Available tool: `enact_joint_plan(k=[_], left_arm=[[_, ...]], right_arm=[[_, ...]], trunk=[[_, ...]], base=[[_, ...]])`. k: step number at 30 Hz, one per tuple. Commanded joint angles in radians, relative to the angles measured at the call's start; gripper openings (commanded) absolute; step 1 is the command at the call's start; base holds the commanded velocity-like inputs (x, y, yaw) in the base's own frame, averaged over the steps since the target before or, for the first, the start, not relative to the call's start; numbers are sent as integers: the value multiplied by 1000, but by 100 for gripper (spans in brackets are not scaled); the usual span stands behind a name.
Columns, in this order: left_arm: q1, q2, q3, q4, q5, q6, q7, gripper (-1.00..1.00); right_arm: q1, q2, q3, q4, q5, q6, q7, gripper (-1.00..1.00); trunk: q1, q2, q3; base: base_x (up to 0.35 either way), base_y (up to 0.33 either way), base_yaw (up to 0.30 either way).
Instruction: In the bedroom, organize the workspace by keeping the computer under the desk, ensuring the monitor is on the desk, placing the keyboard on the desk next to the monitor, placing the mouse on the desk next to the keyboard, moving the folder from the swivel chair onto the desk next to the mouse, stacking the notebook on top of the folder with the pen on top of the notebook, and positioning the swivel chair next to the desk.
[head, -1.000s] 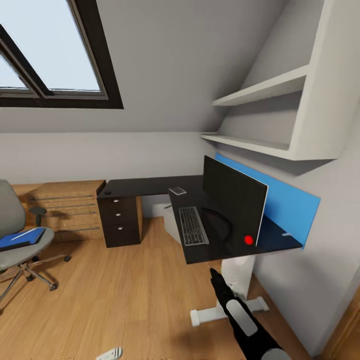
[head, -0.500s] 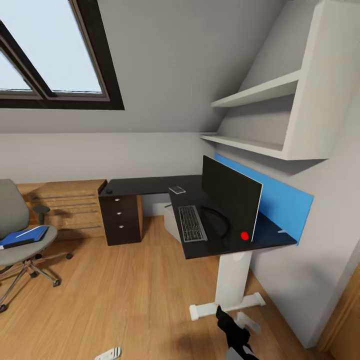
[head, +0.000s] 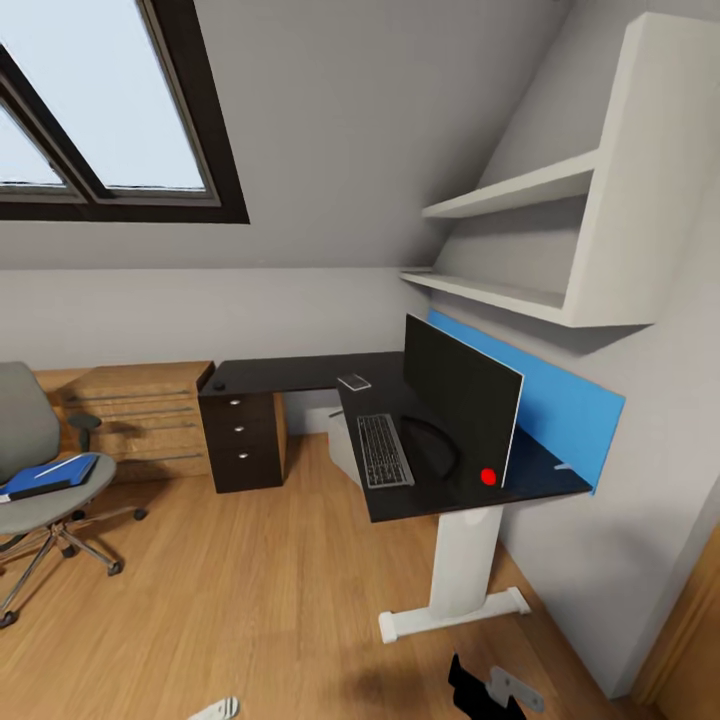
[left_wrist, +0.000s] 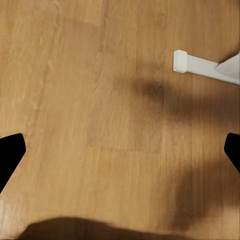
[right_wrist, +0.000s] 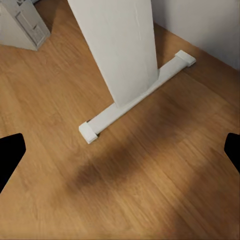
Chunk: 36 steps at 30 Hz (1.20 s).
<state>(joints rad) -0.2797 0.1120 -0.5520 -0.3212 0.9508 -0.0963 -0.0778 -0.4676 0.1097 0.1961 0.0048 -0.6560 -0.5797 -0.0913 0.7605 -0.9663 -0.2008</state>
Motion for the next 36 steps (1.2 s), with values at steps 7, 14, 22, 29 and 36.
enact_joint_plan(k=[7,14,22,29,36], left_arm=[[-1,-23,-17,28,8,-1,42,100],[-1,-41,-19,100,5,0,76,100],[-1,-41,-21,119,2,-5,75,100],[-1,-45,-21,119,-1,-5,75,100],[-1,-47,-17,119,0,-8,75,100]], right_arm=[[1,1,8,3,2,-3,-8,100],[4,-2,6,5,3,-2,-8,100],[108,-23,7,16,2,4,-13,100],[112,-49,7,15,5,4,-13,100],[115,-63,7,17,83,2,-13,100]], trunk=[[-27,48,21],[-54,97,43],[-84,153,68],[-111,202,90],[-123,223,99]], base=[[0,0,0],[0,0,0],[0,0,48],[0,0,265],[0,0,288]])
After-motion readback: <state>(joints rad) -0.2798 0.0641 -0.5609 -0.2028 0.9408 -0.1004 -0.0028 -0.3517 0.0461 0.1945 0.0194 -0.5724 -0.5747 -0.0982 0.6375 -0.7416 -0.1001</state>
